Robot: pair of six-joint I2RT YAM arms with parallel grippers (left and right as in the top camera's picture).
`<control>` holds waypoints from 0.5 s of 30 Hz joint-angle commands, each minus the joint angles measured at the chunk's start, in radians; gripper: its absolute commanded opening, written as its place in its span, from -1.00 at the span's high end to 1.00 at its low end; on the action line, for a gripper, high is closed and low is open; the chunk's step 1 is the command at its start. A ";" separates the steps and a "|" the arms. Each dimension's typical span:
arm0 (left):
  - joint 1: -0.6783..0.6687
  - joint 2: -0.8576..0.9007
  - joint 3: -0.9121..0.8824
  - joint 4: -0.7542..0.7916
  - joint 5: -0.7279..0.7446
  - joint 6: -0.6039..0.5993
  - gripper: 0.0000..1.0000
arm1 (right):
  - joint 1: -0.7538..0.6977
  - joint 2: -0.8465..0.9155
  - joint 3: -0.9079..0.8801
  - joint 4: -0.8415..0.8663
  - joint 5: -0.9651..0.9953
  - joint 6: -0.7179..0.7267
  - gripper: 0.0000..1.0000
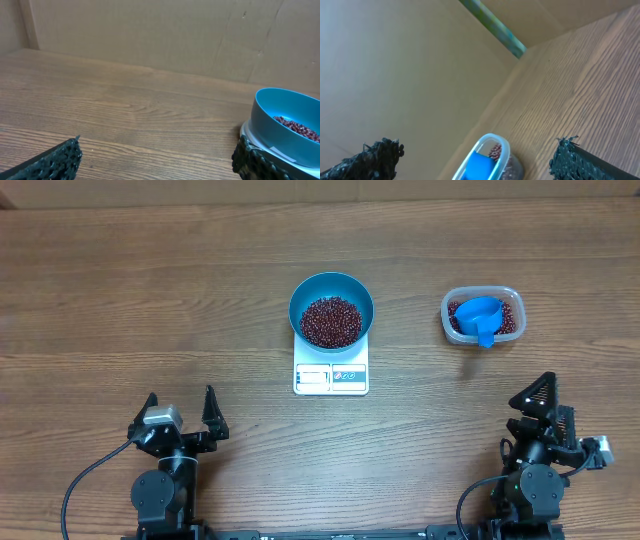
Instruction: Scoop item into bowl and weigh 150g on scale
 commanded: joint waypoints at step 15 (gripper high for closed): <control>0.005 -0.009 -0.004 -0.002 0.008 0.002 -0.99 | -0.005 -0.011 -0.010 0.180 -0.220 -0.507 -1.00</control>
